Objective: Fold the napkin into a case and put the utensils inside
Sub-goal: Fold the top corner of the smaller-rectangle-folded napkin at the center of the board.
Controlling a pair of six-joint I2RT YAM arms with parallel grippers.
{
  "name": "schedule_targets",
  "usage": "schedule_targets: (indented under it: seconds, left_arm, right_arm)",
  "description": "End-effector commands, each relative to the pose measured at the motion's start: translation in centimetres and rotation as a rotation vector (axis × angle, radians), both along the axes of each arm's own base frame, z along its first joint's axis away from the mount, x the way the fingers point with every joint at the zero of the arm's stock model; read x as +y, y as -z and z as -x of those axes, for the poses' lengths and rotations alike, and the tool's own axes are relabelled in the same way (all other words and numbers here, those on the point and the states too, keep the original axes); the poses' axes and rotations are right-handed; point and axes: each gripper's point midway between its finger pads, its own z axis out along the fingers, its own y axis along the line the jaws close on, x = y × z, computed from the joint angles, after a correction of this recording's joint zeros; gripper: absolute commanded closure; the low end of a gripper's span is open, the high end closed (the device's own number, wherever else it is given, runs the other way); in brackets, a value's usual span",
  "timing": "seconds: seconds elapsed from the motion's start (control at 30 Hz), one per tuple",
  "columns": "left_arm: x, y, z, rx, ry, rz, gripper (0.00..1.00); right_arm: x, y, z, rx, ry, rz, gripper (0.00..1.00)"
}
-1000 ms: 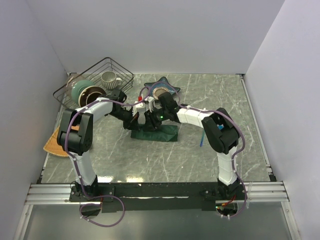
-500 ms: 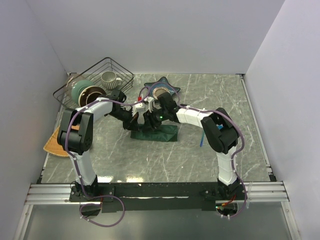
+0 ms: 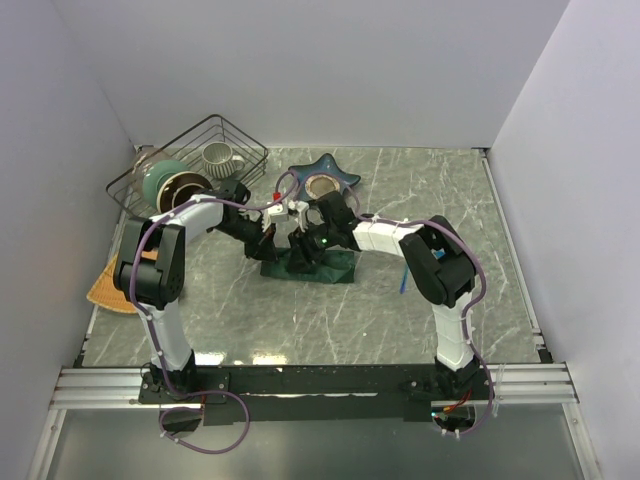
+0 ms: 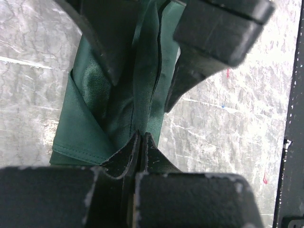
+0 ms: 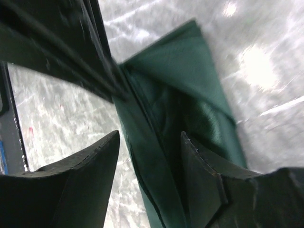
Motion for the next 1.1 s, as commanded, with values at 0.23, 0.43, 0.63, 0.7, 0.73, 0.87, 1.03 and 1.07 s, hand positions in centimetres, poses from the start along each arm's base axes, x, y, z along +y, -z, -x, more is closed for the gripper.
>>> schedule_targets:
  seconds: [0.23,0.43,0.63,0.7,0.73,0.87,1.03,1.07]
  left_arm:
    - [-0.9,-1.6,-0.9,-0.066,0.044,0.084,0.99]
    - [-0.9,-1.7,-0.8,-0.062,0.04,0.087,0.99]
    - [-0.8,-1.7,-1.1,-0.052,0.03,0.093,0.99]
    - [-0.8,-1.8,-1.1,-0.054,0.033,0.094,0.99]
    - [-0.9,-1.8,-1.1,-0.054,0.034,0.097,0.99]
    - [-0.9,-1.9,-1.2,-0.052,0.032,0.096,0.99]
    - [-0.9,-1.8,-1.2,-0.05,0.033,0.097,0.99]
    - [-0.9,-1.8,-1.2,-0.052,0.031,0.097,0.99]
  right_arm:
    - [-0.3,-3.9,-1.5,-0.096,-0.015,-0.099,0.33]
    - [0.8,-3.9,-1.5,-0.066,-0.019,-0.11,0.32]
    - [1.2,-3.2,-1.2,-0.061,-0.02,-0.099,0.4]
    - [1.4,-3.3,-1.3,-0.063,-0.014,-0.105,0.44]
    - [1.5,-3.1,-1.3,-0.06,-0.013,-0.102,0.45]
    - [2.0,-3.1,-1.3,-0.055,-0.015,-0.106,0.47]
    - [2.4,-3.2,-1.1,-0.052,-0.019,-0.108,0.62]
    - [2.4,-3.0,-1.1,-0.051,-0.02,-0.104,0.65]
